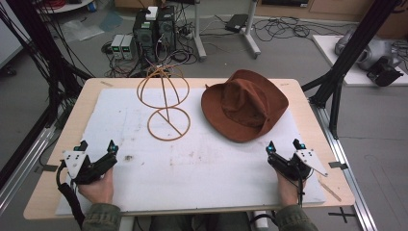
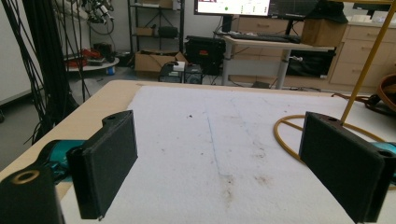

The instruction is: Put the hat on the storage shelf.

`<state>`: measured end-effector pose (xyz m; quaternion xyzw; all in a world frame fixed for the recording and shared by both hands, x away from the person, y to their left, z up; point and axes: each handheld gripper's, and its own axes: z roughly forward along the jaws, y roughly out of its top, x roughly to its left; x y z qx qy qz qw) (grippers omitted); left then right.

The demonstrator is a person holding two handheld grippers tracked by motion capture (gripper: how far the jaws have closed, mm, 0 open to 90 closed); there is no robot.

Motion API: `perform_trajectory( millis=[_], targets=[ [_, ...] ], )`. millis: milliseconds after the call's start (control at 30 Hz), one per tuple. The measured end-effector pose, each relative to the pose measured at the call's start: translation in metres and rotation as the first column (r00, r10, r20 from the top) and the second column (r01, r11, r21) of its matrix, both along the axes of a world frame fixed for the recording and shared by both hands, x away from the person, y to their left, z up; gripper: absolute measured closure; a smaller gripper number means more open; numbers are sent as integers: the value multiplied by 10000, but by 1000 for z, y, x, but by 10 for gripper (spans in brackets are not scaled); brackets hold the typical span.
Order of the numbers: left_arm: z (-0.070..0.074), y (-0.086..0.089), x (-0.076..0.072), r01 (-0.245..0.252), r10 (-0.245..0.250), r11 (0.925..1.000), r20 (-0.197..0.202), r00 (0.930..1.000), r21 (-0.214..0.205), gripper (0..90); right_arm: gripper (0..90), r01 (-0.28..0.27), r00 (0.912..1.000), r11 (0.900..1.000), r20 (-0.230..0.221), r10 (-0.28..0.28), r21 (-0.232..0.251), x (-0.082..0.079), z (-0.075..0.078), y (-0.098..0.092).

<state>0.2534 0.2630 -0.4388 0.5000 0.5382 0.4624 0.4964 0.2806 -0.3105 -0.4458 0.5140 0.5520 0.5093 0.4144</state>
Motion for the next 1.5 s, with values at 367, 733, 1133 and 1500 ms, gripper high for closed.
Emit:
perform_trajectory(
  millis=[367, 733, 1133, 1500],
  targets=[
    [0, 1, 1, 15, -15, 10000, -18, 10000, 48, 117, 95, -387, 9992, 9990, -133, 390, 208, 15, 5, -6],
    [1, 5, -2, -133, 134, 9999, 60, 9999, -93, 117, 95, -399, 9992, 9980, 82, 396, 494, 32, 33, -23],
    [0, 5, -1, -48, 48, 10000, -44, 10000, -55, 117, 95, -1200, 9887, 9928, -911, 1193, -15, 72, 53, -25],
    [-1, 4, 2, 69, -70, 10000, -75, 9999, -49, 117, 95, -2318, 9570, 9678, -2016, 2088, -979, 120, 68, -15]
  ],
)
